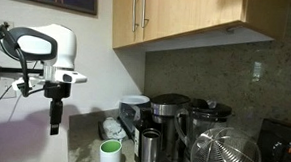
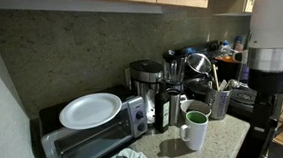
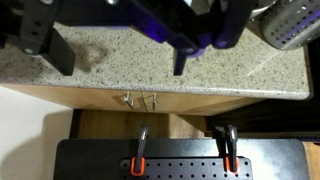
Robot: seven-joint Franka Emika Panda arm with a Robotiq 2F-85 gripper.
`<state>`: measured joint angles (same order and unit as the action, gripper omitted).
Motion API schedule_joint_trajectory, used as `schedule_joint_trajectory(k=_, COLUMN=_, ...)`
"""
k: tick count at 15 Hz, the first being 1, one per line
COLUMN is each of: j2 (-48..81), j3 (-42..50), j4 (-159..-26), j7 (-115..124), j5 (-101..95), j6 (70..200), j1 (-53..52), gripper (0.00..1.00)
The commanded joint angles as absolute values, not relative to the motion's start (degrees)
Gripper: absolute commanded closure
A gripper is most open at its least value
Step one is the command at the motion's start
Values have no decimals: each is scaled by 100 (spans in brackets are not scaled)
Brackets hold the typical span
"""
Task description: Remove the white plate from the top of the oven and put it inside the oven
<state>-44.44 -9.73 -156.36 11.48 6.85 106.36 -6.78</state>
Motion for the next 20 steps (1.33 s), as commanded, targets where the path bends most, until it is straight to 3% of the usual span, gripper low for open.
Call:
schedule_joint_trajectory(k=1, j2=-4444, j3=-976, j4=-15629, j7=1143, j5=685, j6=10626, j1=-671, gripper=0)
schedule_joint_trajectory(k=5, j2=-4444, j3=-976, j4=-15629, j7=1143, j5=685, j6=10626, j1=-671, gripper=0)
schedule_joint_trajectory(k=7, j2=-4153, j3=-1075, j4=-15641, j7=1228, j5=725, j6=11225, j1=-658, gripper=0)
schedule_joint_trajectory(k=14, j2=-2541, j3=-1479, j4=-15288, j7=2120, j5=1298, j6=14650, j1=-723, gripper=0)
schedule_joint_trajectory(k=20, j2=-1283, j3=-2510, j4=-14880, j7=4374, j5=619, j6=17135, j1=51, gripper=0)
